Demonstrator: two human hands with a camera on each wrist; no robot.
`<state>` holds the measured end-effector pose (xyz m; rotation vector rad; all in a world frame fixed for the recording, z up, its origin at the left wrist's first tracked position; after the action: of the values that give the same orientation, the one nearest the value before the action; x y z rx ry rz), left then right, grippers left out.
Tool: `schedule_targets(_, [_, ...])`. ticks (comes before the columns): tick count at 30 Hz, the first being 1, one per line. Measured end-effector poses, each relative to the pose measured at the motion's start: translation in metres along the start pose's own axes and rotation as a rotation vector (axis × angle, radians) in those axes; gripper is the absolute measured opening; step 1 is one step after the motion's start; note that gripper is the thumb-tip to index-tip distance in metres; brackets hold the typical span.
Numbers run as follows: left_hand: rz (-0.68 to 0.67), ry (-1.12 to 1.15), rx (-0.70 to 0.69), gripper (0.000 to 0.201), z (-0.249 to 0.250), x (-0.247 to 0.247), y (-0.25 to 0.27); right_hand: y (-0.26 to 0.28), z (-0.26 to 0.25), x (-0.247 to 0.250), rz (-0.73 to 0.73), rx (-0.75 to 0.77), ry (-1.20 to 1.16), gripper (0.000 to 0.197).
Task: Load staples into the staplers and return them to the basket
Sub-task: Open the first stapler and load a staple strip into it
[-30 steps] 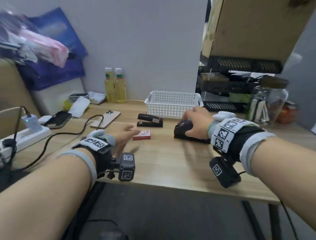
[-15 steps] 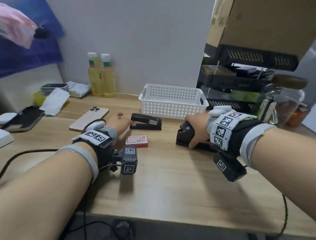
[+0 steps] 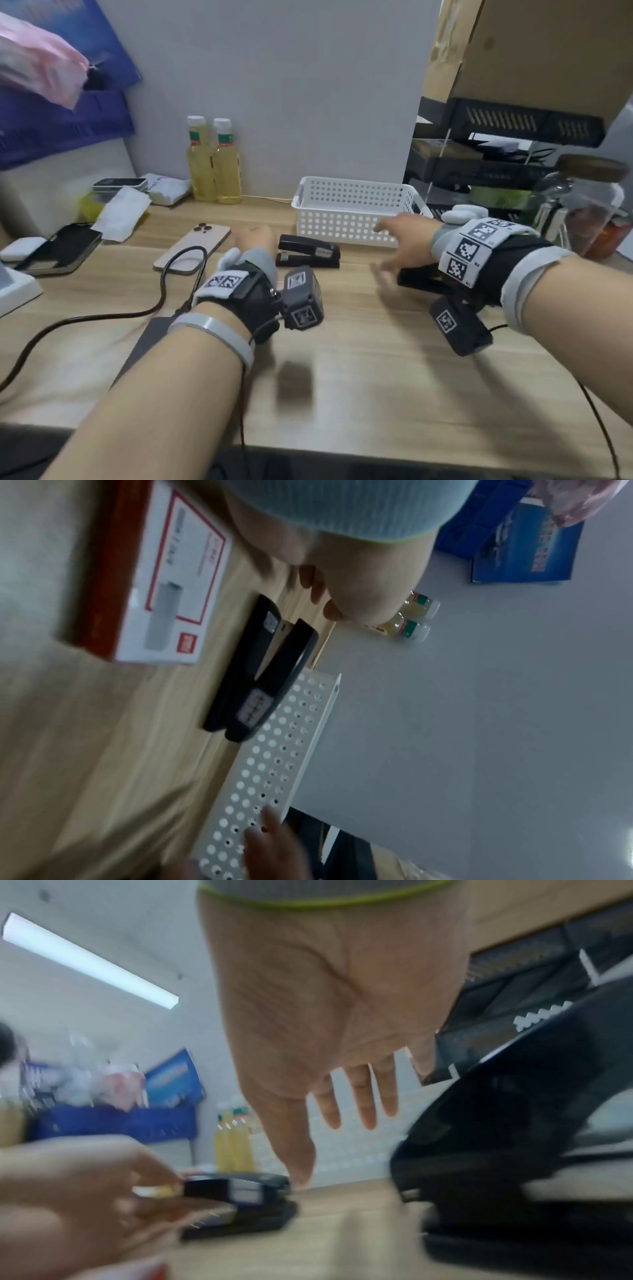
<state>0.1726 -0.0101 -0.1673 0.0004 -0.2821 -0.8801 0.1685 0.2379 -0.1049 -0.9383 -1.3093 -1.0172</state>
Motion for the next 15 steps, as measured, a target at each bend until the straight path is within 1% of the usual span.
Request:
schedule_targets(2, [-0.014, 0.081, -0.047, 0.036, -0.005, -0.003, -0.006, -0.008, -0.022, 0.0, 0.056, 0.105, -0.208, 0.059])
schedule_targets(4, [-0.079, 0.126, -0.051, 0.039, -0.012, -0.002, -0.01, -0.014, -0.044, -0.003, 0.078, 0.18, -0.325, 0.051])
schedule_targets(5, [-0.138, 0.128, -0.049, 0.04, -0.012, -0.001, -0.009, -0.019, -0.054, -0.006, 0.082, 0.2, -0.358, 0.05])
schedule_targets(7, [-0.275, 0.113, -0.088, 0.041, -0.013, 0.001, -0.015, -0.033, -0.073, -0.014, 0.089, 0.211, -0.398, 0.05])
schedule_targets(10, [-0.484, -0.008, -0.087, 0.046, -0.014, 0.013, -0.021, -0.055, -0.097, -0.024, 0.058, 0.198, -0.426, 0.05])
schedule_targets(11, [-0.539, -0.069, -0.138, 0.045, -0.014, 0.016, -0.028, -0.063, -0.103, -0.026, 0.049, 0.194, -0.436, 0.049])
schedule_targets(13, [-0.639, -0.182, -0.3, 0.046, -0.016, 0.018, -0.039, -0.071, -0.11, -0.031, 0.054, 0.186, -0.459, 0.045])
schedule_targets(14, [-0.699, -0.209, -0.355, 0.048, -0.017, 0.019, -0.047, -0.079, -0.114, -0.032, 0.055, 0.177, -0.472, 0.042])
schedule_targets(15, [-0.763, -0.209, -0.38, 0.05, -0.017, 0.019, -0.053, -0.085, -0.116, -0.033, 0.055, 0.172, -0.48, 0.04])
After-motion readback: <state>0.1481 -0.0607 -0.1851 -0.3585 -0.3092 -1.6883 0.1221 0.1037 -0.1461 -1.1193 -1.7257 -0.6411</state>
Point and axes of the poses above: each hand's wrist, its own y-axis away from the middle knuckle, its own x-axis out of the back of the hand, z = x × y, the point moved 1 cm from there along -y, towards the middle knuckle, and after that the axes turned 4 degrees about z, right-handed, at the moved point
